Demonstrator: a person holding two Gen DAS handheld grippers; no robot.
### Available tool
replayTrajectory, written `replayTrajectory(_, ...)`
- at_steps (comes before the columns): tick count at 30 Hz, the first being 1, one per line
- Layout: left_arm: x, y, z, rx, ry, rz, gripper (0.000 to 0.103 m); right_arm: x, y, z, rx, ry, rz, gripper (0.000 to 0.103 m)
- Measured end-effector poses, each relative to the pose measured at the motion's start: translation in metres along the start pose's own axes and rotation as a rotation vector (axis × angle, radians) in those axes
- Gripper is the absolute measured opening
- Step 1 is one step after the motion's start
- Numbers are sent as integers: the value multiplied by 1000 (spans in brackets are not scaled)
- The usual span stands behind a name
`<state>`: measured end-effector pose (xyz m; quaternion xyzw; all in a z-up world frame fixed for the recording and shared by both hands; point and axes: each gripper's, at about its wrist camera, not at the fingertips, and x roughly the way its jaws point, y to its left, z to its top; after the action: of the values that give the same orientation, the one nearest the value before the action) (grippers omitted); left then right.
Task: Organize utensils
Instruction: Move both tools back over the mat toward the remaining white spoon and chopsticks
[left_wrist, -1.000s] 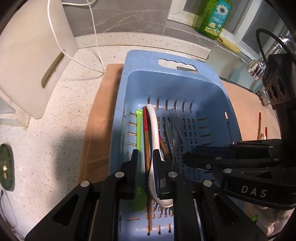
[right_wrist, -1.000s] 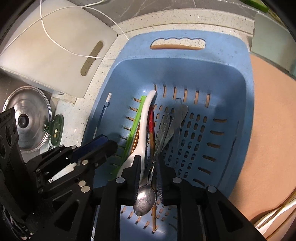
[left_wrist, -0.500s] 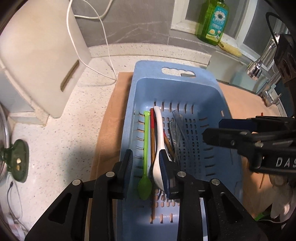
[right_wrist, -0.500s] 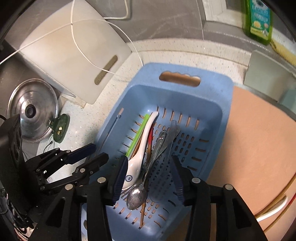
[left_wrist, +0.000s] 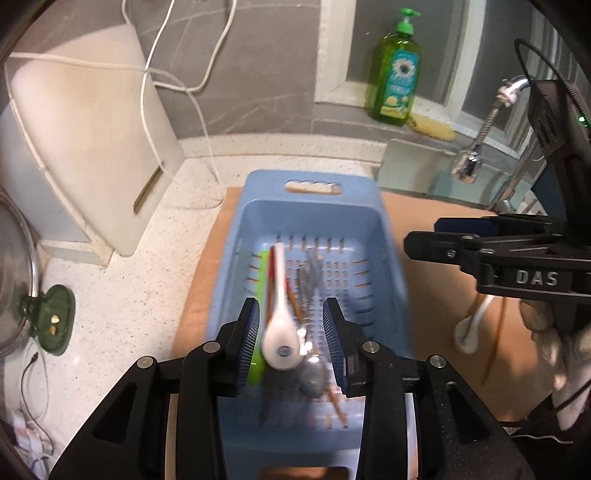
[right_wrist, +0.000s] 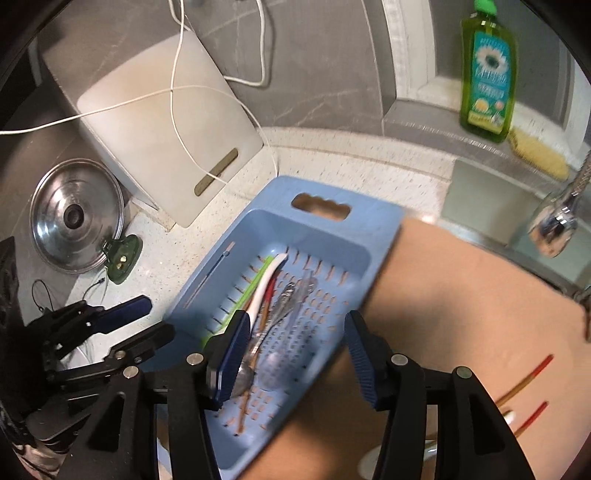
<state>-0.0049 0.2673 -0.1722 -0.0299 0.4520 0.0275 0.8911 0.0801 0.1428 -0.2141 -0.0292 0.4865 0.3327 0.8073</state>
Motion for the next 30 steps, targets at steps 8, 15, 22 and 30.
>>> replayTrajectory(8,-12,-41,-4,34,-28,-4,39,-30,-39,-12,10,-57,-1,50)
replayTrajectory(15,-11,-71,-10,47,-26,-1,39,-69,-96,-32,44,-147,21,69)
replayTrajectory(22,4,-103,-20,65,15,-29,39,-103,-167,-53,119,-149,-1,70)
replayTrajectory(30,25,-143,-37,108,90,-129,49,-106,-233,-82,277,-67,5,70)
